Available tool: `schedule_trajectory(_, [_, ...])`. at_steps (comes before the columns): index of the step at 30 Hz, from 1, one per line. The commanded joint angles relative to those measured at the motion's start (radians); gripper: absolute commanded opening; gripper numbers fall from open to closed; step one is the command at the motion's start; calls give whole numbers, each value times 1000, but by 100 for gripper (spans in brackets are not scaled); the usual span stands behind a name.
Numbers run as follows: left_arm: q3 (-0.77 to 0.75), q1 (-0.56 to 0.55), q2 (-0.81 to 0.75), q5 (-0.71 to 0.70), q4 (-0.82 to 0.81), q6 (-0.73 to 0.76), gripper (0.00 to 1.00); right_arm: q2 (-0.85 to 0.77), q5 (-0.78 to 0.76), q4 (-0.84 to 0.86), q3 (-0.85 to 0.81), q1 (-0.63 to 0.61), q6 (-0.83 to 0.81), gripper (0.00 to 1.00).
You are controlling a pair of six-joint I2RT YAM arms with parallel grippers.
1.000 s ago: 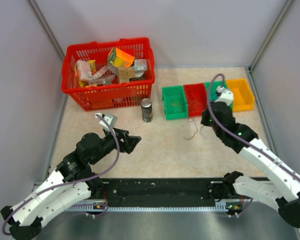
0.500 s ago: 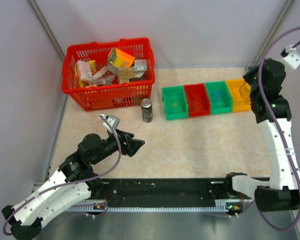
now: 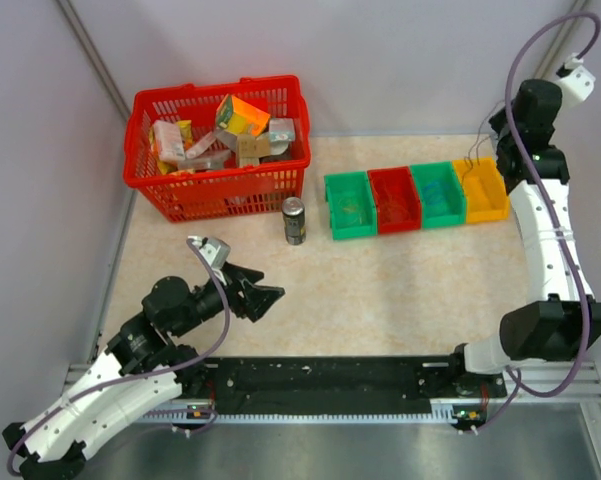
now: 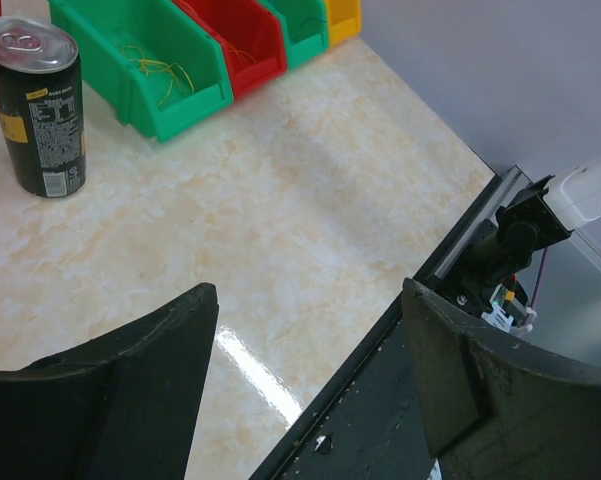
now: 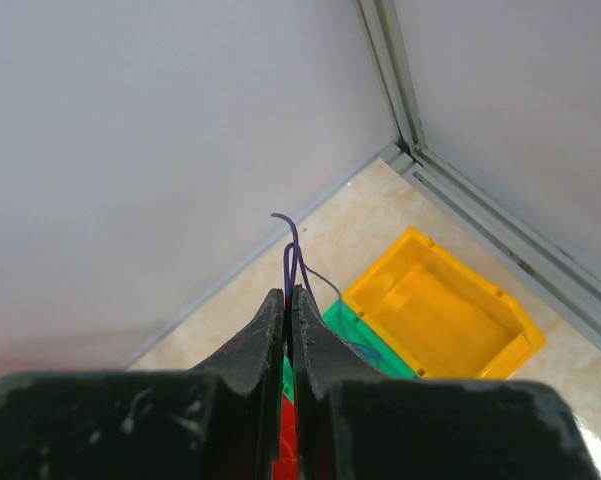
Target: Untangle the cables
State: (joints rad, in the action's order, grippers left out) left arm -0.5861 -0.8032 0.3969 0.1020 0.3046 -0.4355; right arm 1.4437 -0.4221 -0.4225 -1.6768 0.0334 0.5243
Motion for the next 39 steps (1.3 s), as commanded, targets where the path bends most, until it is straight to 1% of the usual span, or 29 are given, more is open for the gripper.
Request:
schedule_trajectory(1, [12, 1, -26, 24, -2, 14, 79, 20, -30, 117, 113, 5, -14, 0])
schedule_trajectory(5, [9, 1, -44, 25, 8, 15, 79, 53, -14, 139, 144, 14, -6, 0])
schedule_trajectory(11, [9, 2, -46, 25, 8, 15, 79, 49, 35, 134, 56, 16, -18, 0])
schedule_trajectory(16, [17, 2, -36, 24, -4, 15, 79, 15, 3, 133, -27, 16, -56, 0])
schedule_trajectory(21, [19, 1, -26, 24, -7, 14, 79, 14, -47, 134, -52, 20, -98, 0])
schedule_trajectory(28, [11, 1, -18, 28, 1, 15, 79, 46, -43, 148, -11, 45, -104, 0])
schedule_trajectory(31, [11, 1, -15, 21, 4, 15, 79, 67, -66, 151, 23, 56, -116, 0])
schedule_trajectory(36, [14, 2, -12, 19, 4, 15, 79, 92, -21, 163, 120, 85, -89, 0])
schedule_trajectory(39, [14, 2, -3, 25, -2, 15, 79, 142, -6, 168, 143, 88, -102, 0])
